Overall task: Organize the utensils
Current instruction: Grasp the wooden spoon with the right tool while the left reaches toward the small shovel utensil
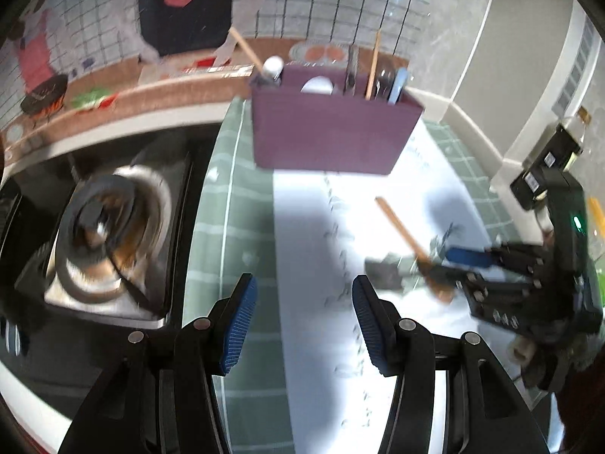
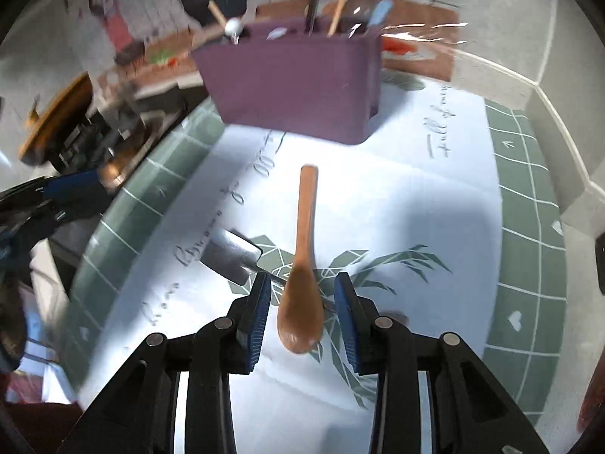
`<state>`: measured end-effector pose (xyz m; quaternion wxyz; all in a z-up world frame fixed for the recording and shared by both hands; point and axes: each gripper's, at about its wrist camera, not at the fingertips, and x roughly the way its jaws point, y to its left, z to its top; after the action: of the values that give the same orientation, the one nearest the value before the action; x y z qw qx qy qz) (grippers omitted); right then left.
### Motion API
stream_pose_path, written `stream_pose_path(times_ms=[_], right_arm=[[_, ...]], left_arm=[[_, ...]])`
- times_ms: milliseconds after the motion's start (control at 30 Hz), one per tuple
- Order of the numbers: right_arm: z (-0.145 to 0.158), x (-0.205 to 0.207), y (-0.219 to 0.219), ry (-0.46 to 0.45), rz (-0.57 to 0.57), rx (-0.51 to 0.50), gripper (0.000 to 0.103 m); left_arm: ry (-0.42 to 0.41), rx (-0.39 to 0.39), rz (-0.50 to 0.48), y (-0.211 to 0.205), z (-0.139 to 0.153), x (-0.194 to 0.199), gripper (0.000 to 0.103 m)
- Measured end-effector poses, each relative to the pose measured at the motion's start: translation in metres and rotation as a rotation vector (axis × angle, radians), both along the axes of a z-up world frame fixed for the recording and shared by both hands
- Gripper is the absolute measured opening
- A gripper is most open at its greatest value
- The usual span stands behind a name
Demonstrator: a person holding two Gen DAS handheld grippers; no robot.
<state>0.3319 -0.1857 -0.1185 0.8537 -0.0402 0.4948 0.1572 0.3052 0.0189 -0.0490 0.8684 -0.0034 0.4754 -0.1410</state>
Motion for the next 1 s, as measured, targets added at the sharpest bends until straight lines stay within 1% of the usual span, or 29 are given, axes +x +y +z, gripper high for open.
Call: stream_pose_path(times_ms=[133, 200, 267, 367, 500, 600, 667, 800, 1000], right_arm=[[-0.009, 0.011, 0.003, 0.015, -0.012, -0.032, 0.029], [-0.010, 0.014, 0.002, 0.005, -0.011, -0.049, 0.026], [-0.009, 0.014, -0.003, -0.003, -0.013, -0.075, 0.019], [-0.008, 0.011, -0.017, -0.020, -0.043, -0.106, 0.019], [-0.007, 0.007, -0.049, -0.013, -0.099, -0.084, 0.019], [-0.006, -0.003, -0.075, -0.004, -0.138, -0.058, 0.019], [-0.006, -0.012, -0.085, 0.000, -0.152, -0.047, 0.019], [-0.007, -0.033, -0.090, 0.006, -0.154, -0.022, 0.019], [-0.009, -0.062, -0.077, 0.010, -0.145, 0.014, 0.019]], left_arm=[[0.042, -0.018, 0.026, 0.009, -0.016, -0.014, 0.054], [0.061, -0.023, 0.031, 0.011, -0.023, -0.016, 0.054], [0.075, -0.019, 0.033, 0.010, -0.028, -0.016, 0.054], [0.096, -0.017, 0.025, 0.003, -0.034, -0.016, 0.054], [0.111, -0.014, -0.005, -0.011, -0.038, -0.014, 0.054], [0.122, -0.013, -0.034, -0.023, -0.041, -0.012, 0.054], [0.130, -0.015, -0.049, -0.031, -0.042, -0.011, 0.054], [0.133, -0.012, -0.072, -0.039, -0.043, -0.012, 0.054], [0.127, -0.015, -0.072, -0.035, -0.040, -0.012, 0.054]])
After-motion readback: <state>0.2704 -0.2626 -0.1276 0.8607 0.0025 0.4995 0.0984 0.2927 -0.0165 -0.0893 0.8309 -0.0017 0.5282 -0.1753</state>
